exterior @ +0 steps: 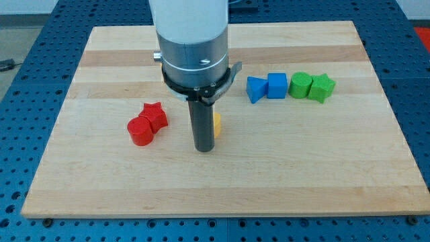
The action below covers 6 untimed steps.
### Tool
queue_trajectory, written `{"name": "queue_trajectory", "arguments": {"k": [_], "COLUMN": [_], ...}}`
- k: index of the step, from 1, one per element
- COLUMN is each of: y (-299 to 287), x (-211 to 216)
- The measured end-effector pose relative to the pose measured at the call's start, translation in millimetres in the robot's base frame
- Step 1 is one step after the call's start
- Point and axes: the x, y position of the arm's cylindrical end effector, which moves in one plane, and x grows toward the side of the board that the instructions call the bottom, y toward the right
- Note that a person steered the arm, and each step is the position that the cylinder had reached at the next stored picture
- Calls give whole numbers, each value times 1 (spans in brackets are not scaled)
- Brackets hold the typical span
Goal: Place yellow heart at center of the board
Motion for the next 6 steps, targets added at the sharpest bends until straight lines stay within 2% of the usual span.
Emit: {"name": "queue_trajectory", "arguments": {"k": [3,6], "y": [15,28], "x": [-78,-108]}}
